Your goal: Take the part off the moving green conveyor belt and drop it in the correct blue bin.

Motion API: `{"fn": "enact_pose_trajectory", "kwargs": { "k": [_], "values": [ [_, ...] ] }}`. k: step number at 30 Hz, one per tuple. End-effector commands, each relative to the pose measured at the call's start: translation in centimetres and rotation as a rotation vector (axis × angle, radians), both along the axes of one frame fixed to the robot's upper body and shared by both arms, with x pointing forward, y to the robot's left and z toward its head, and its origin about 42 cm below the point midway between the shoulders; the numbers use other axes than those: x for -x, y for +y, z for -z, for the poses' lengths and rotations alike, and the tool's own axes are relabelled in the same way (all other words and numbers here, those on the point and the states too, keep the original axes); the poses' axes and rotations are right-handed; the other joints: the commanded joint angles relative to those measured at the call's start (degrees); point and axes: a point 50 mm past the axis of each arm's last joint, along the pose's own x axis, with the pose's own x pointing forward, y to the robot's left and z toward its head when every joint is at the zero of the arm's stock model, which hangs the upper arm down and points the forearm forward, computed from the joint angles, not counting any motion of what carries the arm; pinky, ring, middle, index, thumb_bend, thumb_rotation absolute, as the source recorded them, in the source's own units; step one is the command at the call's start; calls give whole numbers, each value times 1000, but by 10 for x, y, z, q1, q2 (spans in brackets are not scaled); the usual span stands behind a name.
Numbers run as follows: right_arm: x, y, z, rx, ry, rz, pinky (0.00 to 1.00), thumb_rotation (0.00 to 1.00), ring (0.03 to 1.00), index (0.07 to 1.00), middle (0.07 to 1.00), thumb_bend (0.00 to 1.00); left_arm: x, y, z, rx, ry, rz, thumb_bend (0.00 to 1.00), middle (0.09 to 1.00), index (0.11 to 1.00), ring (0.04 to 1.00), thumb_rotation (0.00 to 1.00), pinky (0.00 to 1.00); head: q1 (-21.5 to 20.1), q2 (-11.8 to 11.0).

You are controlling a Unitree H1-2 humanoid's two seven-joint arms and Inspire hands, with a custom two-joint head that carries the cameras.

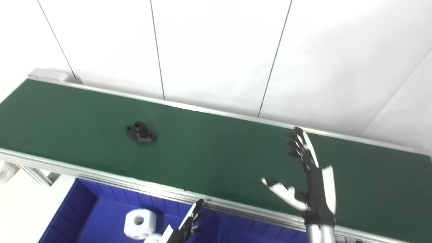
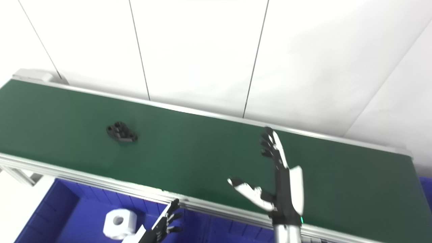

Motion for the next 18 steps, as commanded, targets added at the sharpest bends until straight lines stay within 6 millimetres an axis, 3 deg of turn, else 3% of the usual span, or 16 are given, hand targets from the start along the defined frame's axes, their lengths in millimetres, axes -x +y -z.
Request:
{"fn": "enact_pose_trajectory", "kwargs": {
  "k": [1,5,9,18],
  "values": [
    [-10,17,-20,2,-24,-12,776,590,840,928,881,953,-3,4,-8,20,-56,5,922,1000,1000,935,879,800,-6,2],
    [-41,50,-35,125,-39,-22,646,566,752,900,822,972,-2,10,-8,10,-56,13,947,1000,1000,934,889,811,-14,6],
    [-69,73,-39,194,-68,-31,609,542,729,883,822,999,-1,10,-8,2,-58,23,955,1000,1000,945,899,842,-8,8],
    [-102,123,-48,383,-119,-60,675,584,763,891,817,1000,1,9,-16,6,-78,52,904,1000,1000,980,887,862,-5,28]
  ]
}}
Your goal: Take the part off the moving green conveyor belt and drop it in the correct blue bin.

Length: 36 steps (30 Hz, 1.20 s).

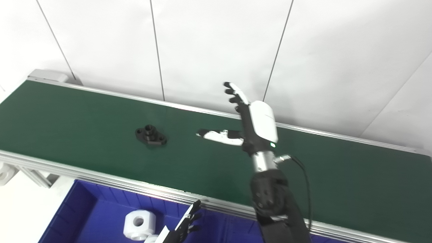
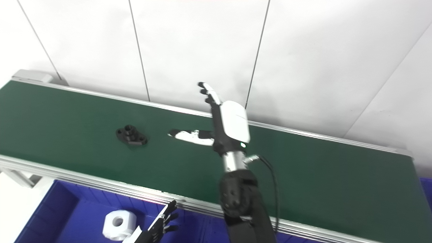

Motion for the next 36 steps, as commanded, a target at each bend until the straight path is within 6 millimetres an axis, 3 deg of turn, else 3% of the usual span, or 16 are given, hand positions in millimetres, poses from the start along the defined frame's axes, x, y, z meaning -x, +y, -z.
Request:
{"fn": "enact_pose_trajectory", "kwargs": {
  "k": [1,4,9,20,29,36],
  "values": [
    [-6,23,-21,27,-51,-15,680,587,766,893,818,1000,2,0,-10,17,-57,13,902,1000,1000,982,887,865,3,4],
    [-13,38,-16,119,-11,-26,729,612,779,906,839,1000,5,-1,-12,23,-60,15,919,1000,1000,986,883,874,6,6],
    [-23,59,2,259,50,-31,717,629,760,889,833,1000,10,-3,-15,2,-72,9,917,1000,1000,963,899,839,6,9],
    [-49,81,30,452,132,-11,688,692,745,850,827,1000,11,-12,-12,-7,-67,29,930,1000,1000,977,892,856,14,3],
    [-61,69,71,589,192,18,638,679,723,851,814,1000,15,-27,-13,27,-59,39,928,1000,1000,998,866,877,35,1],
    [-65,62,79,607,206,17,636,663,718,856,813,1000,17,-34,-12,43,-50,46,942,1000,1000,1000,849,886,43,-4]
  ]
}}
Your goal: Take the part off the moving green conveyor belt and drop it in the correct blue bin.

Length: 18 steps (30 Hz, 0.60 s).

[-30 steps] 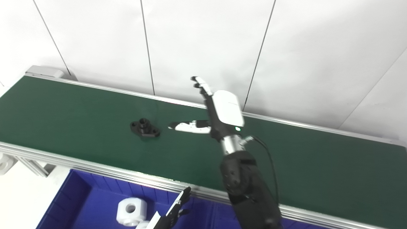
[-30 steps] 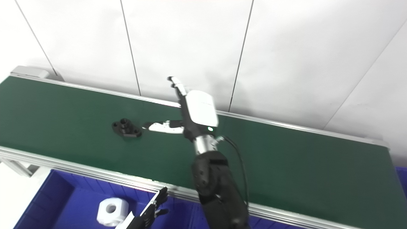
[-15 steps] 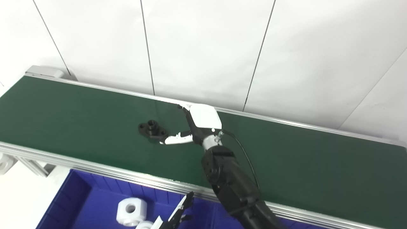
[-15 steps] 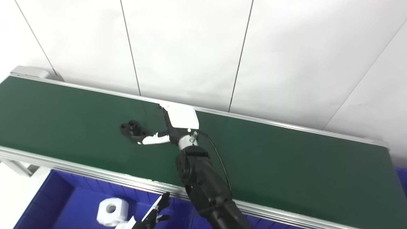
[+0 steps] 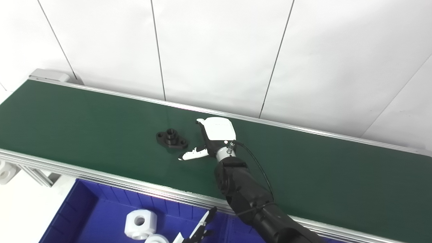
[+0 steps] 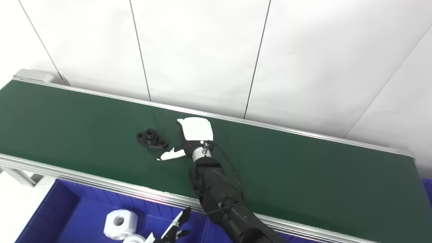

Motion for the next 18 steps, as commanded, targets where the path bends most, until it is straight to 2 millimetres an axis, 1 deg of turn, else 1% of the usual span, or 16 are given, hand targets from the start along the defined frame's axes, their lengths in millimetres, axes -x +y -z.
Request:
{"fn": "enact_pose_trajectory", "kwargs": {
  "k": [1,8,11,18],
  "values": [
    [-6,9,-12,-12,-25,-30,629,661,715,855,811,1000,2,-4,-6,36,-35,-2,948,1000,1000,1000,850,891,3,1],
    [-8,16,-15,15,-33,-54,610,690,700,857,810,1000,6,-11,-9,45,-39,-5,968,1000,1000,1000,855,892,11,7],
    [-9,16,-17,5,-29,-56,609,680,697,857,802,1000,7,-14,-10,30,-50,-4,975,1000,1000,998,885,852,11,8],
    [-5,22,-18,-2,-21,-72,616,672,700,852,801,1000,7,-23,-13,46,-58,3,983,1000,1000,1000,875,857,17,14]
  ]
}}
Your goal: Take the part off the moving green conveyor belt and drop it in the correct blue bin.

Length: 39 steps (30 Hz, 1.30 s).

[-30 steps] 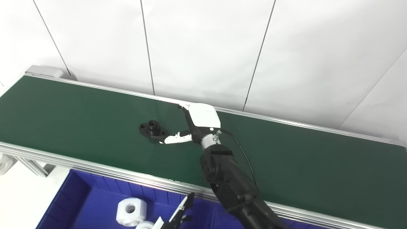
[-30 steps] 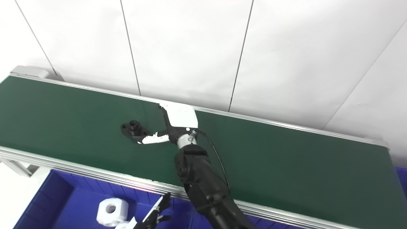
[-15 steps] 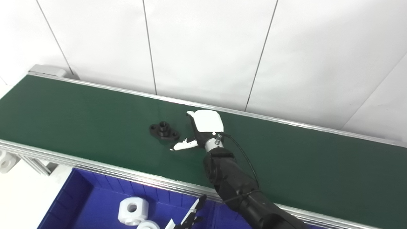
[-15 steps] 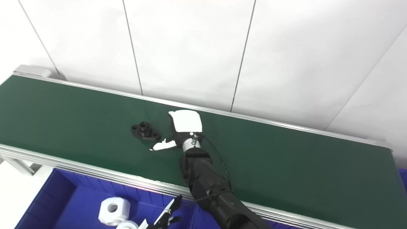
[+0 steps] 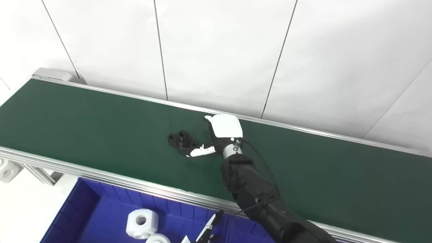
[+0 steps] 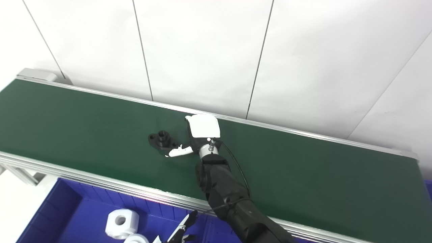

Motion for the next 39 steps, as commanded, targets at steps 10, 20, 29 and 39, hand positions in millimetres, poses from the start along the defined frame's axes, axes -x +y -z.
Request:
{"fn": "enact_pose_trajectory", "kwargs": {
  "k": [10,20,29,39],
  "values": [
    [31,42,6,-31,26,-110,509,670,609,842,736,1000,1,-20,-17,53,-76,6,973,1000,1000,999,866,828,7,7],
    [40,44,24,-6,17,-123,381,644,468,740,591,957,4,-26,-20,55,-71,16,945,1000,1000,1000,849,816,15,10],
    [46,49,33,4,53,-119,61,122,124,487,205,519,5,-29,-23,67,-44,21,926,1000,1000,966,826,734,24,16],
    [57,48,42,-89,36,-109,85,114,146,481,228,515,4,-27,-24,88,-20,29,926,1000,1000,937,804,674,18,18]
  ]
}}
